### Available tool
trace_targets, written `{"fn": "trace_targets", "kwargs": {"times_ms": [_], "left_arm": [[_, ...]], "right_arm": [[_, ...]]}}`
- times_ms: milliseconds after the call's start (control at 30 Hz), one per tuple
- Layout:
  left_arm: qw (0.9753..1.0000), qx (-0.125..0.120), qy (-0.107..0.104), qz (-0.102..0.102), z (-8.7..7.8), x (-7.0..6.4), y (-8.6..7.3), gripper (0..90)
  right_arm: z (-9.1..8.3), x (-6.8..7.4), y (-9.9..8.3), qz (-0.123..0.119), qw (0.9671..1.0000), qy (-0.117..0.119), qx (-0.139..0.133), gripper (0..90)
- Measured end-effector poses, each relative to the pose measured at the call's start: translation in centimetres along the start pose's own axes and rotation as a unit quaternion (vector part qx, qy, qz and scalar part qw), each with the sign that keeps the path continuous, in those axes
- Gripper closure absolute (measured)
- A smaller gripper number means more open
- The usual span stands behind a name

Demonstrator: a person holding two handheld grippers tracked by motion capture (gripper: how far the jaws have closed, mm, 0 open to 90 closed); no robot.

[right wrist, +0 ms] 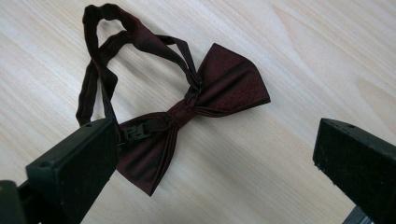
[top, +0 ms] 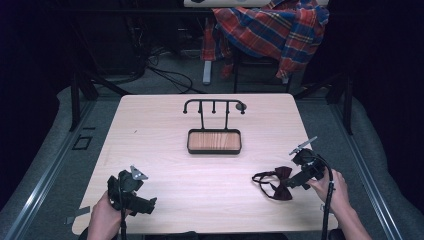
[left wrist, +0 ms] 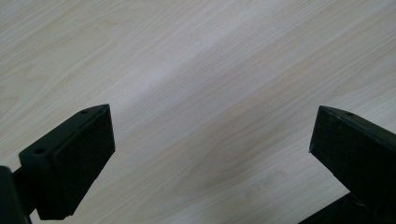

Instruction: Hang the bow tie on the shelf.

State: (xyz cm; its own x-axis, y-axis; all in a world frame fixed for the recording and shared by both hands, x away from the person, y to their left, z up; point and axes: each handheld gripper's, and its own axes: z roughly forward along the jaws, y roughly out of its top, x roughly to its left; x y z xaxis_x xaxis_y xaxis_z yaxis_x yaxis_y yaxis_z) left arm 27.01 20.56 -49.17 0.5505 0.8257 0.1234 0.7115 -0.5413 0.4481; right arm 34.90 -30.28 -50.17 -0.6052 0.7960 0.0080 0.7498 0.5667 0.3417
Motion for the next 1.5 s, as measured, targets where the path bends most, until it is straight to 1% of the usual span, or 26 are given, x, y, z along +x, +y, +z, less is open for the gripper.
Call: {"fn": "trace_targets", "kwargs": {"times_ms": [33, 67, 100, 167, 233, 267, 300, 367, 400, 433, 467, 533, 567, 700, 733, 800, 900, 967, 1100, 1200, 1233, 1300, 1333, 1367, 1433, 1500], "left_arm": [[1.0, -0.003, -0.002, 0.0, 0.0, 0.0, 0.0, 0.1], [1.0, -0.006, -0.006, -0.005, -0.1, 0.1, 0.0, 0.1], [0.9999, -0.007, -0.007, -0.007, -0.1, 0.2, 0.0, 0.1], [0.9999, -0.004, -0.01, -0.008, 0.0, 0.3, 0.0, 0.1], [0.9999, -0.005, -0.012, -0.008, 0.0, 0.2, -0.1, 0.1], [0.9999, -0.005, -0.011, -0.006, -0.1, 0.2, -0.1, 0.1], [0.9999, -0.007, -0.011, -0.004, -0.1, 0.2, -0.1, 0.1], [0.9999, -0.008, -0.012, -0.004, -0.1, 0.2, -0.2, 0.1], [0.9999, -0.007, -0.013, -0.004, -0.1, 0.2, -0.2, 0.1], [0.9999, -0.006, -0.013, -0.004, -0.1, 0.2, -0.2, 0.1], [0.9999, -0.006, -0.014, -0.004, -0.1, 0.2, -0.2, 0.1], [0.9999, -0.007, -0.014, -0.004, -0.1, 0.2, -0.2, 0.1], [0.9999, -0.007, -0.015, -0.004, -0.1, 0.2, -0.2, 0.1], [0.9999, -0.004, -0.014, -0.005, 0.0, 0.2, -0.1, 0.1], [0.9999, -0.004, -0.014, -0.005, 0.0, 0.2, -0.1, 0.1], [0.9999, -0.004, -0.013, -0.005, 0.0, 0.2, -0.1, 0.1], [0.9999, -0.003, -0.013, -0.005, 0.0, 0.2, -0.1, 0.1], [0.9999, 0.0, -0.013, -0.002, 0.0, 0.2, -0.1, 0.1], [0.9999, 0.0, -0.012, 0.0, 0.0, 0.1, -0.1, 0.1], [0.9999, 0.0, -0.013, 0.0, 0.0, 0.2, -0.1, 0.1], [0.9999, 0.001, -0.016, 0.0, 0.1, 0.2, -0.1, 0.1], [0.9998, 0.006, -0.019, -0.001, 0.2, 0.2, 0.0, 0.1], [0.9998, 0.006, -0.019, 0.001, 0.1, 0.2, 0.0, 0.1], [0.9998, 0.005, -0.02, 0.001, 0.1, 0.2, -0.1, 0.1], [0.9998, -0.002, -0.02, 0.002, 0.0, 0.2, -0.1, 0.1], [0.9998, -0.002, -0.021, 0.001, 0.0, 0.3, -0.2, 0.1]], "right_arm": [[0.0, 0.0, 0.0, 0.0, 1.0, 0.0, 0.0, 0.2], [0.0, 0.0, 0.0, -0.003, 1.0, -0.001, -0.002, 0.2], [-0.1, 0.0, 0.1, -0.004, 0.9999, -0.008, -0.008, 0.2], [-0.2, -0.1, 0.2, -0.005, 0.9999, -0.005, -0.008, 0.2], [-0.1, -0.1, 0.3, -0.007, 0.9999, -0.007, -0.006, 0.2], [-0.2, -0.2, 0.4, -0.013, 0.9999, -0.005, -0.001, 0.2], [-0.1, -0.1, 0.5, -0.01, 0.9999, -0.003, -0.005, 0.2], [0.0, 0.1, 0.7, -0.011, 0.9999, -0.008, -0.006, 0.2], [-0.1, 0.1, 0.9, -0.015, 0.9998, -0.01, -0.002, 0.2], [-0.3, 0.0, 1.1, -0.013, 0.9999, -0.009, -0.005, 0.2], [-0.4, 0.0, 1.3, -0.006, 0.9999, -0.003, -0.014, 0.2], [-0.6, 0.0, 1.9, -0.009, 0.9997, -0.002, -0.021, 0.3], [-0.5, 0.2, 2.0, -0.006, 0.9996, 0.001, -0.028, 0.3], [-0.1, 1.0, 3.0, -0.034, 0.9992, -0.005, -0.02, 0.6], [-0.1, 1.1, 3.3, -0.046, 0.9988, -0.003, -0.016, 0.6], [0.0, 1.3, 3.6, -0.054, 0.9984, -0.007, -0.017, 0.7], [0.0, 1.2, 3.8, -0.056, 0.9982, 0.0, -0.02, 0.6], [0.0, 1.0, 3.8, -0.06, 0.998, -0.006, -0.02, 0.3], [0.1, 0.9, 4.2, -0.066, 0.9975, -0.005, -0.026, 0.2], [0.5, 1.1, 4.8, -0.079, 0.9967, -0.009, -0.019, 0.2], [0.7, 1.1, 5.0, -0.087, 0.9961, -0.01, -0.011, 0.2], [0.9, 1.1, 5.3, -0.094, 0.9955, -0.009, -0.006, 0.2], [1.1, 1.1, 5.4, -0.092, 0.9957, -0.009, -0.012, 0.2], [1.3, 1.0, 5.7, -0.102, 0.9948, -0.01, -0.005, 0.2], [1.5, 1.1, 5.9, -0.103, 0.9946, -0.01, -0.004, 0.2], [1.8, 1.0, 6.2, -0.108, 0.9941, -0.01, -0.001, 0.2]]}}
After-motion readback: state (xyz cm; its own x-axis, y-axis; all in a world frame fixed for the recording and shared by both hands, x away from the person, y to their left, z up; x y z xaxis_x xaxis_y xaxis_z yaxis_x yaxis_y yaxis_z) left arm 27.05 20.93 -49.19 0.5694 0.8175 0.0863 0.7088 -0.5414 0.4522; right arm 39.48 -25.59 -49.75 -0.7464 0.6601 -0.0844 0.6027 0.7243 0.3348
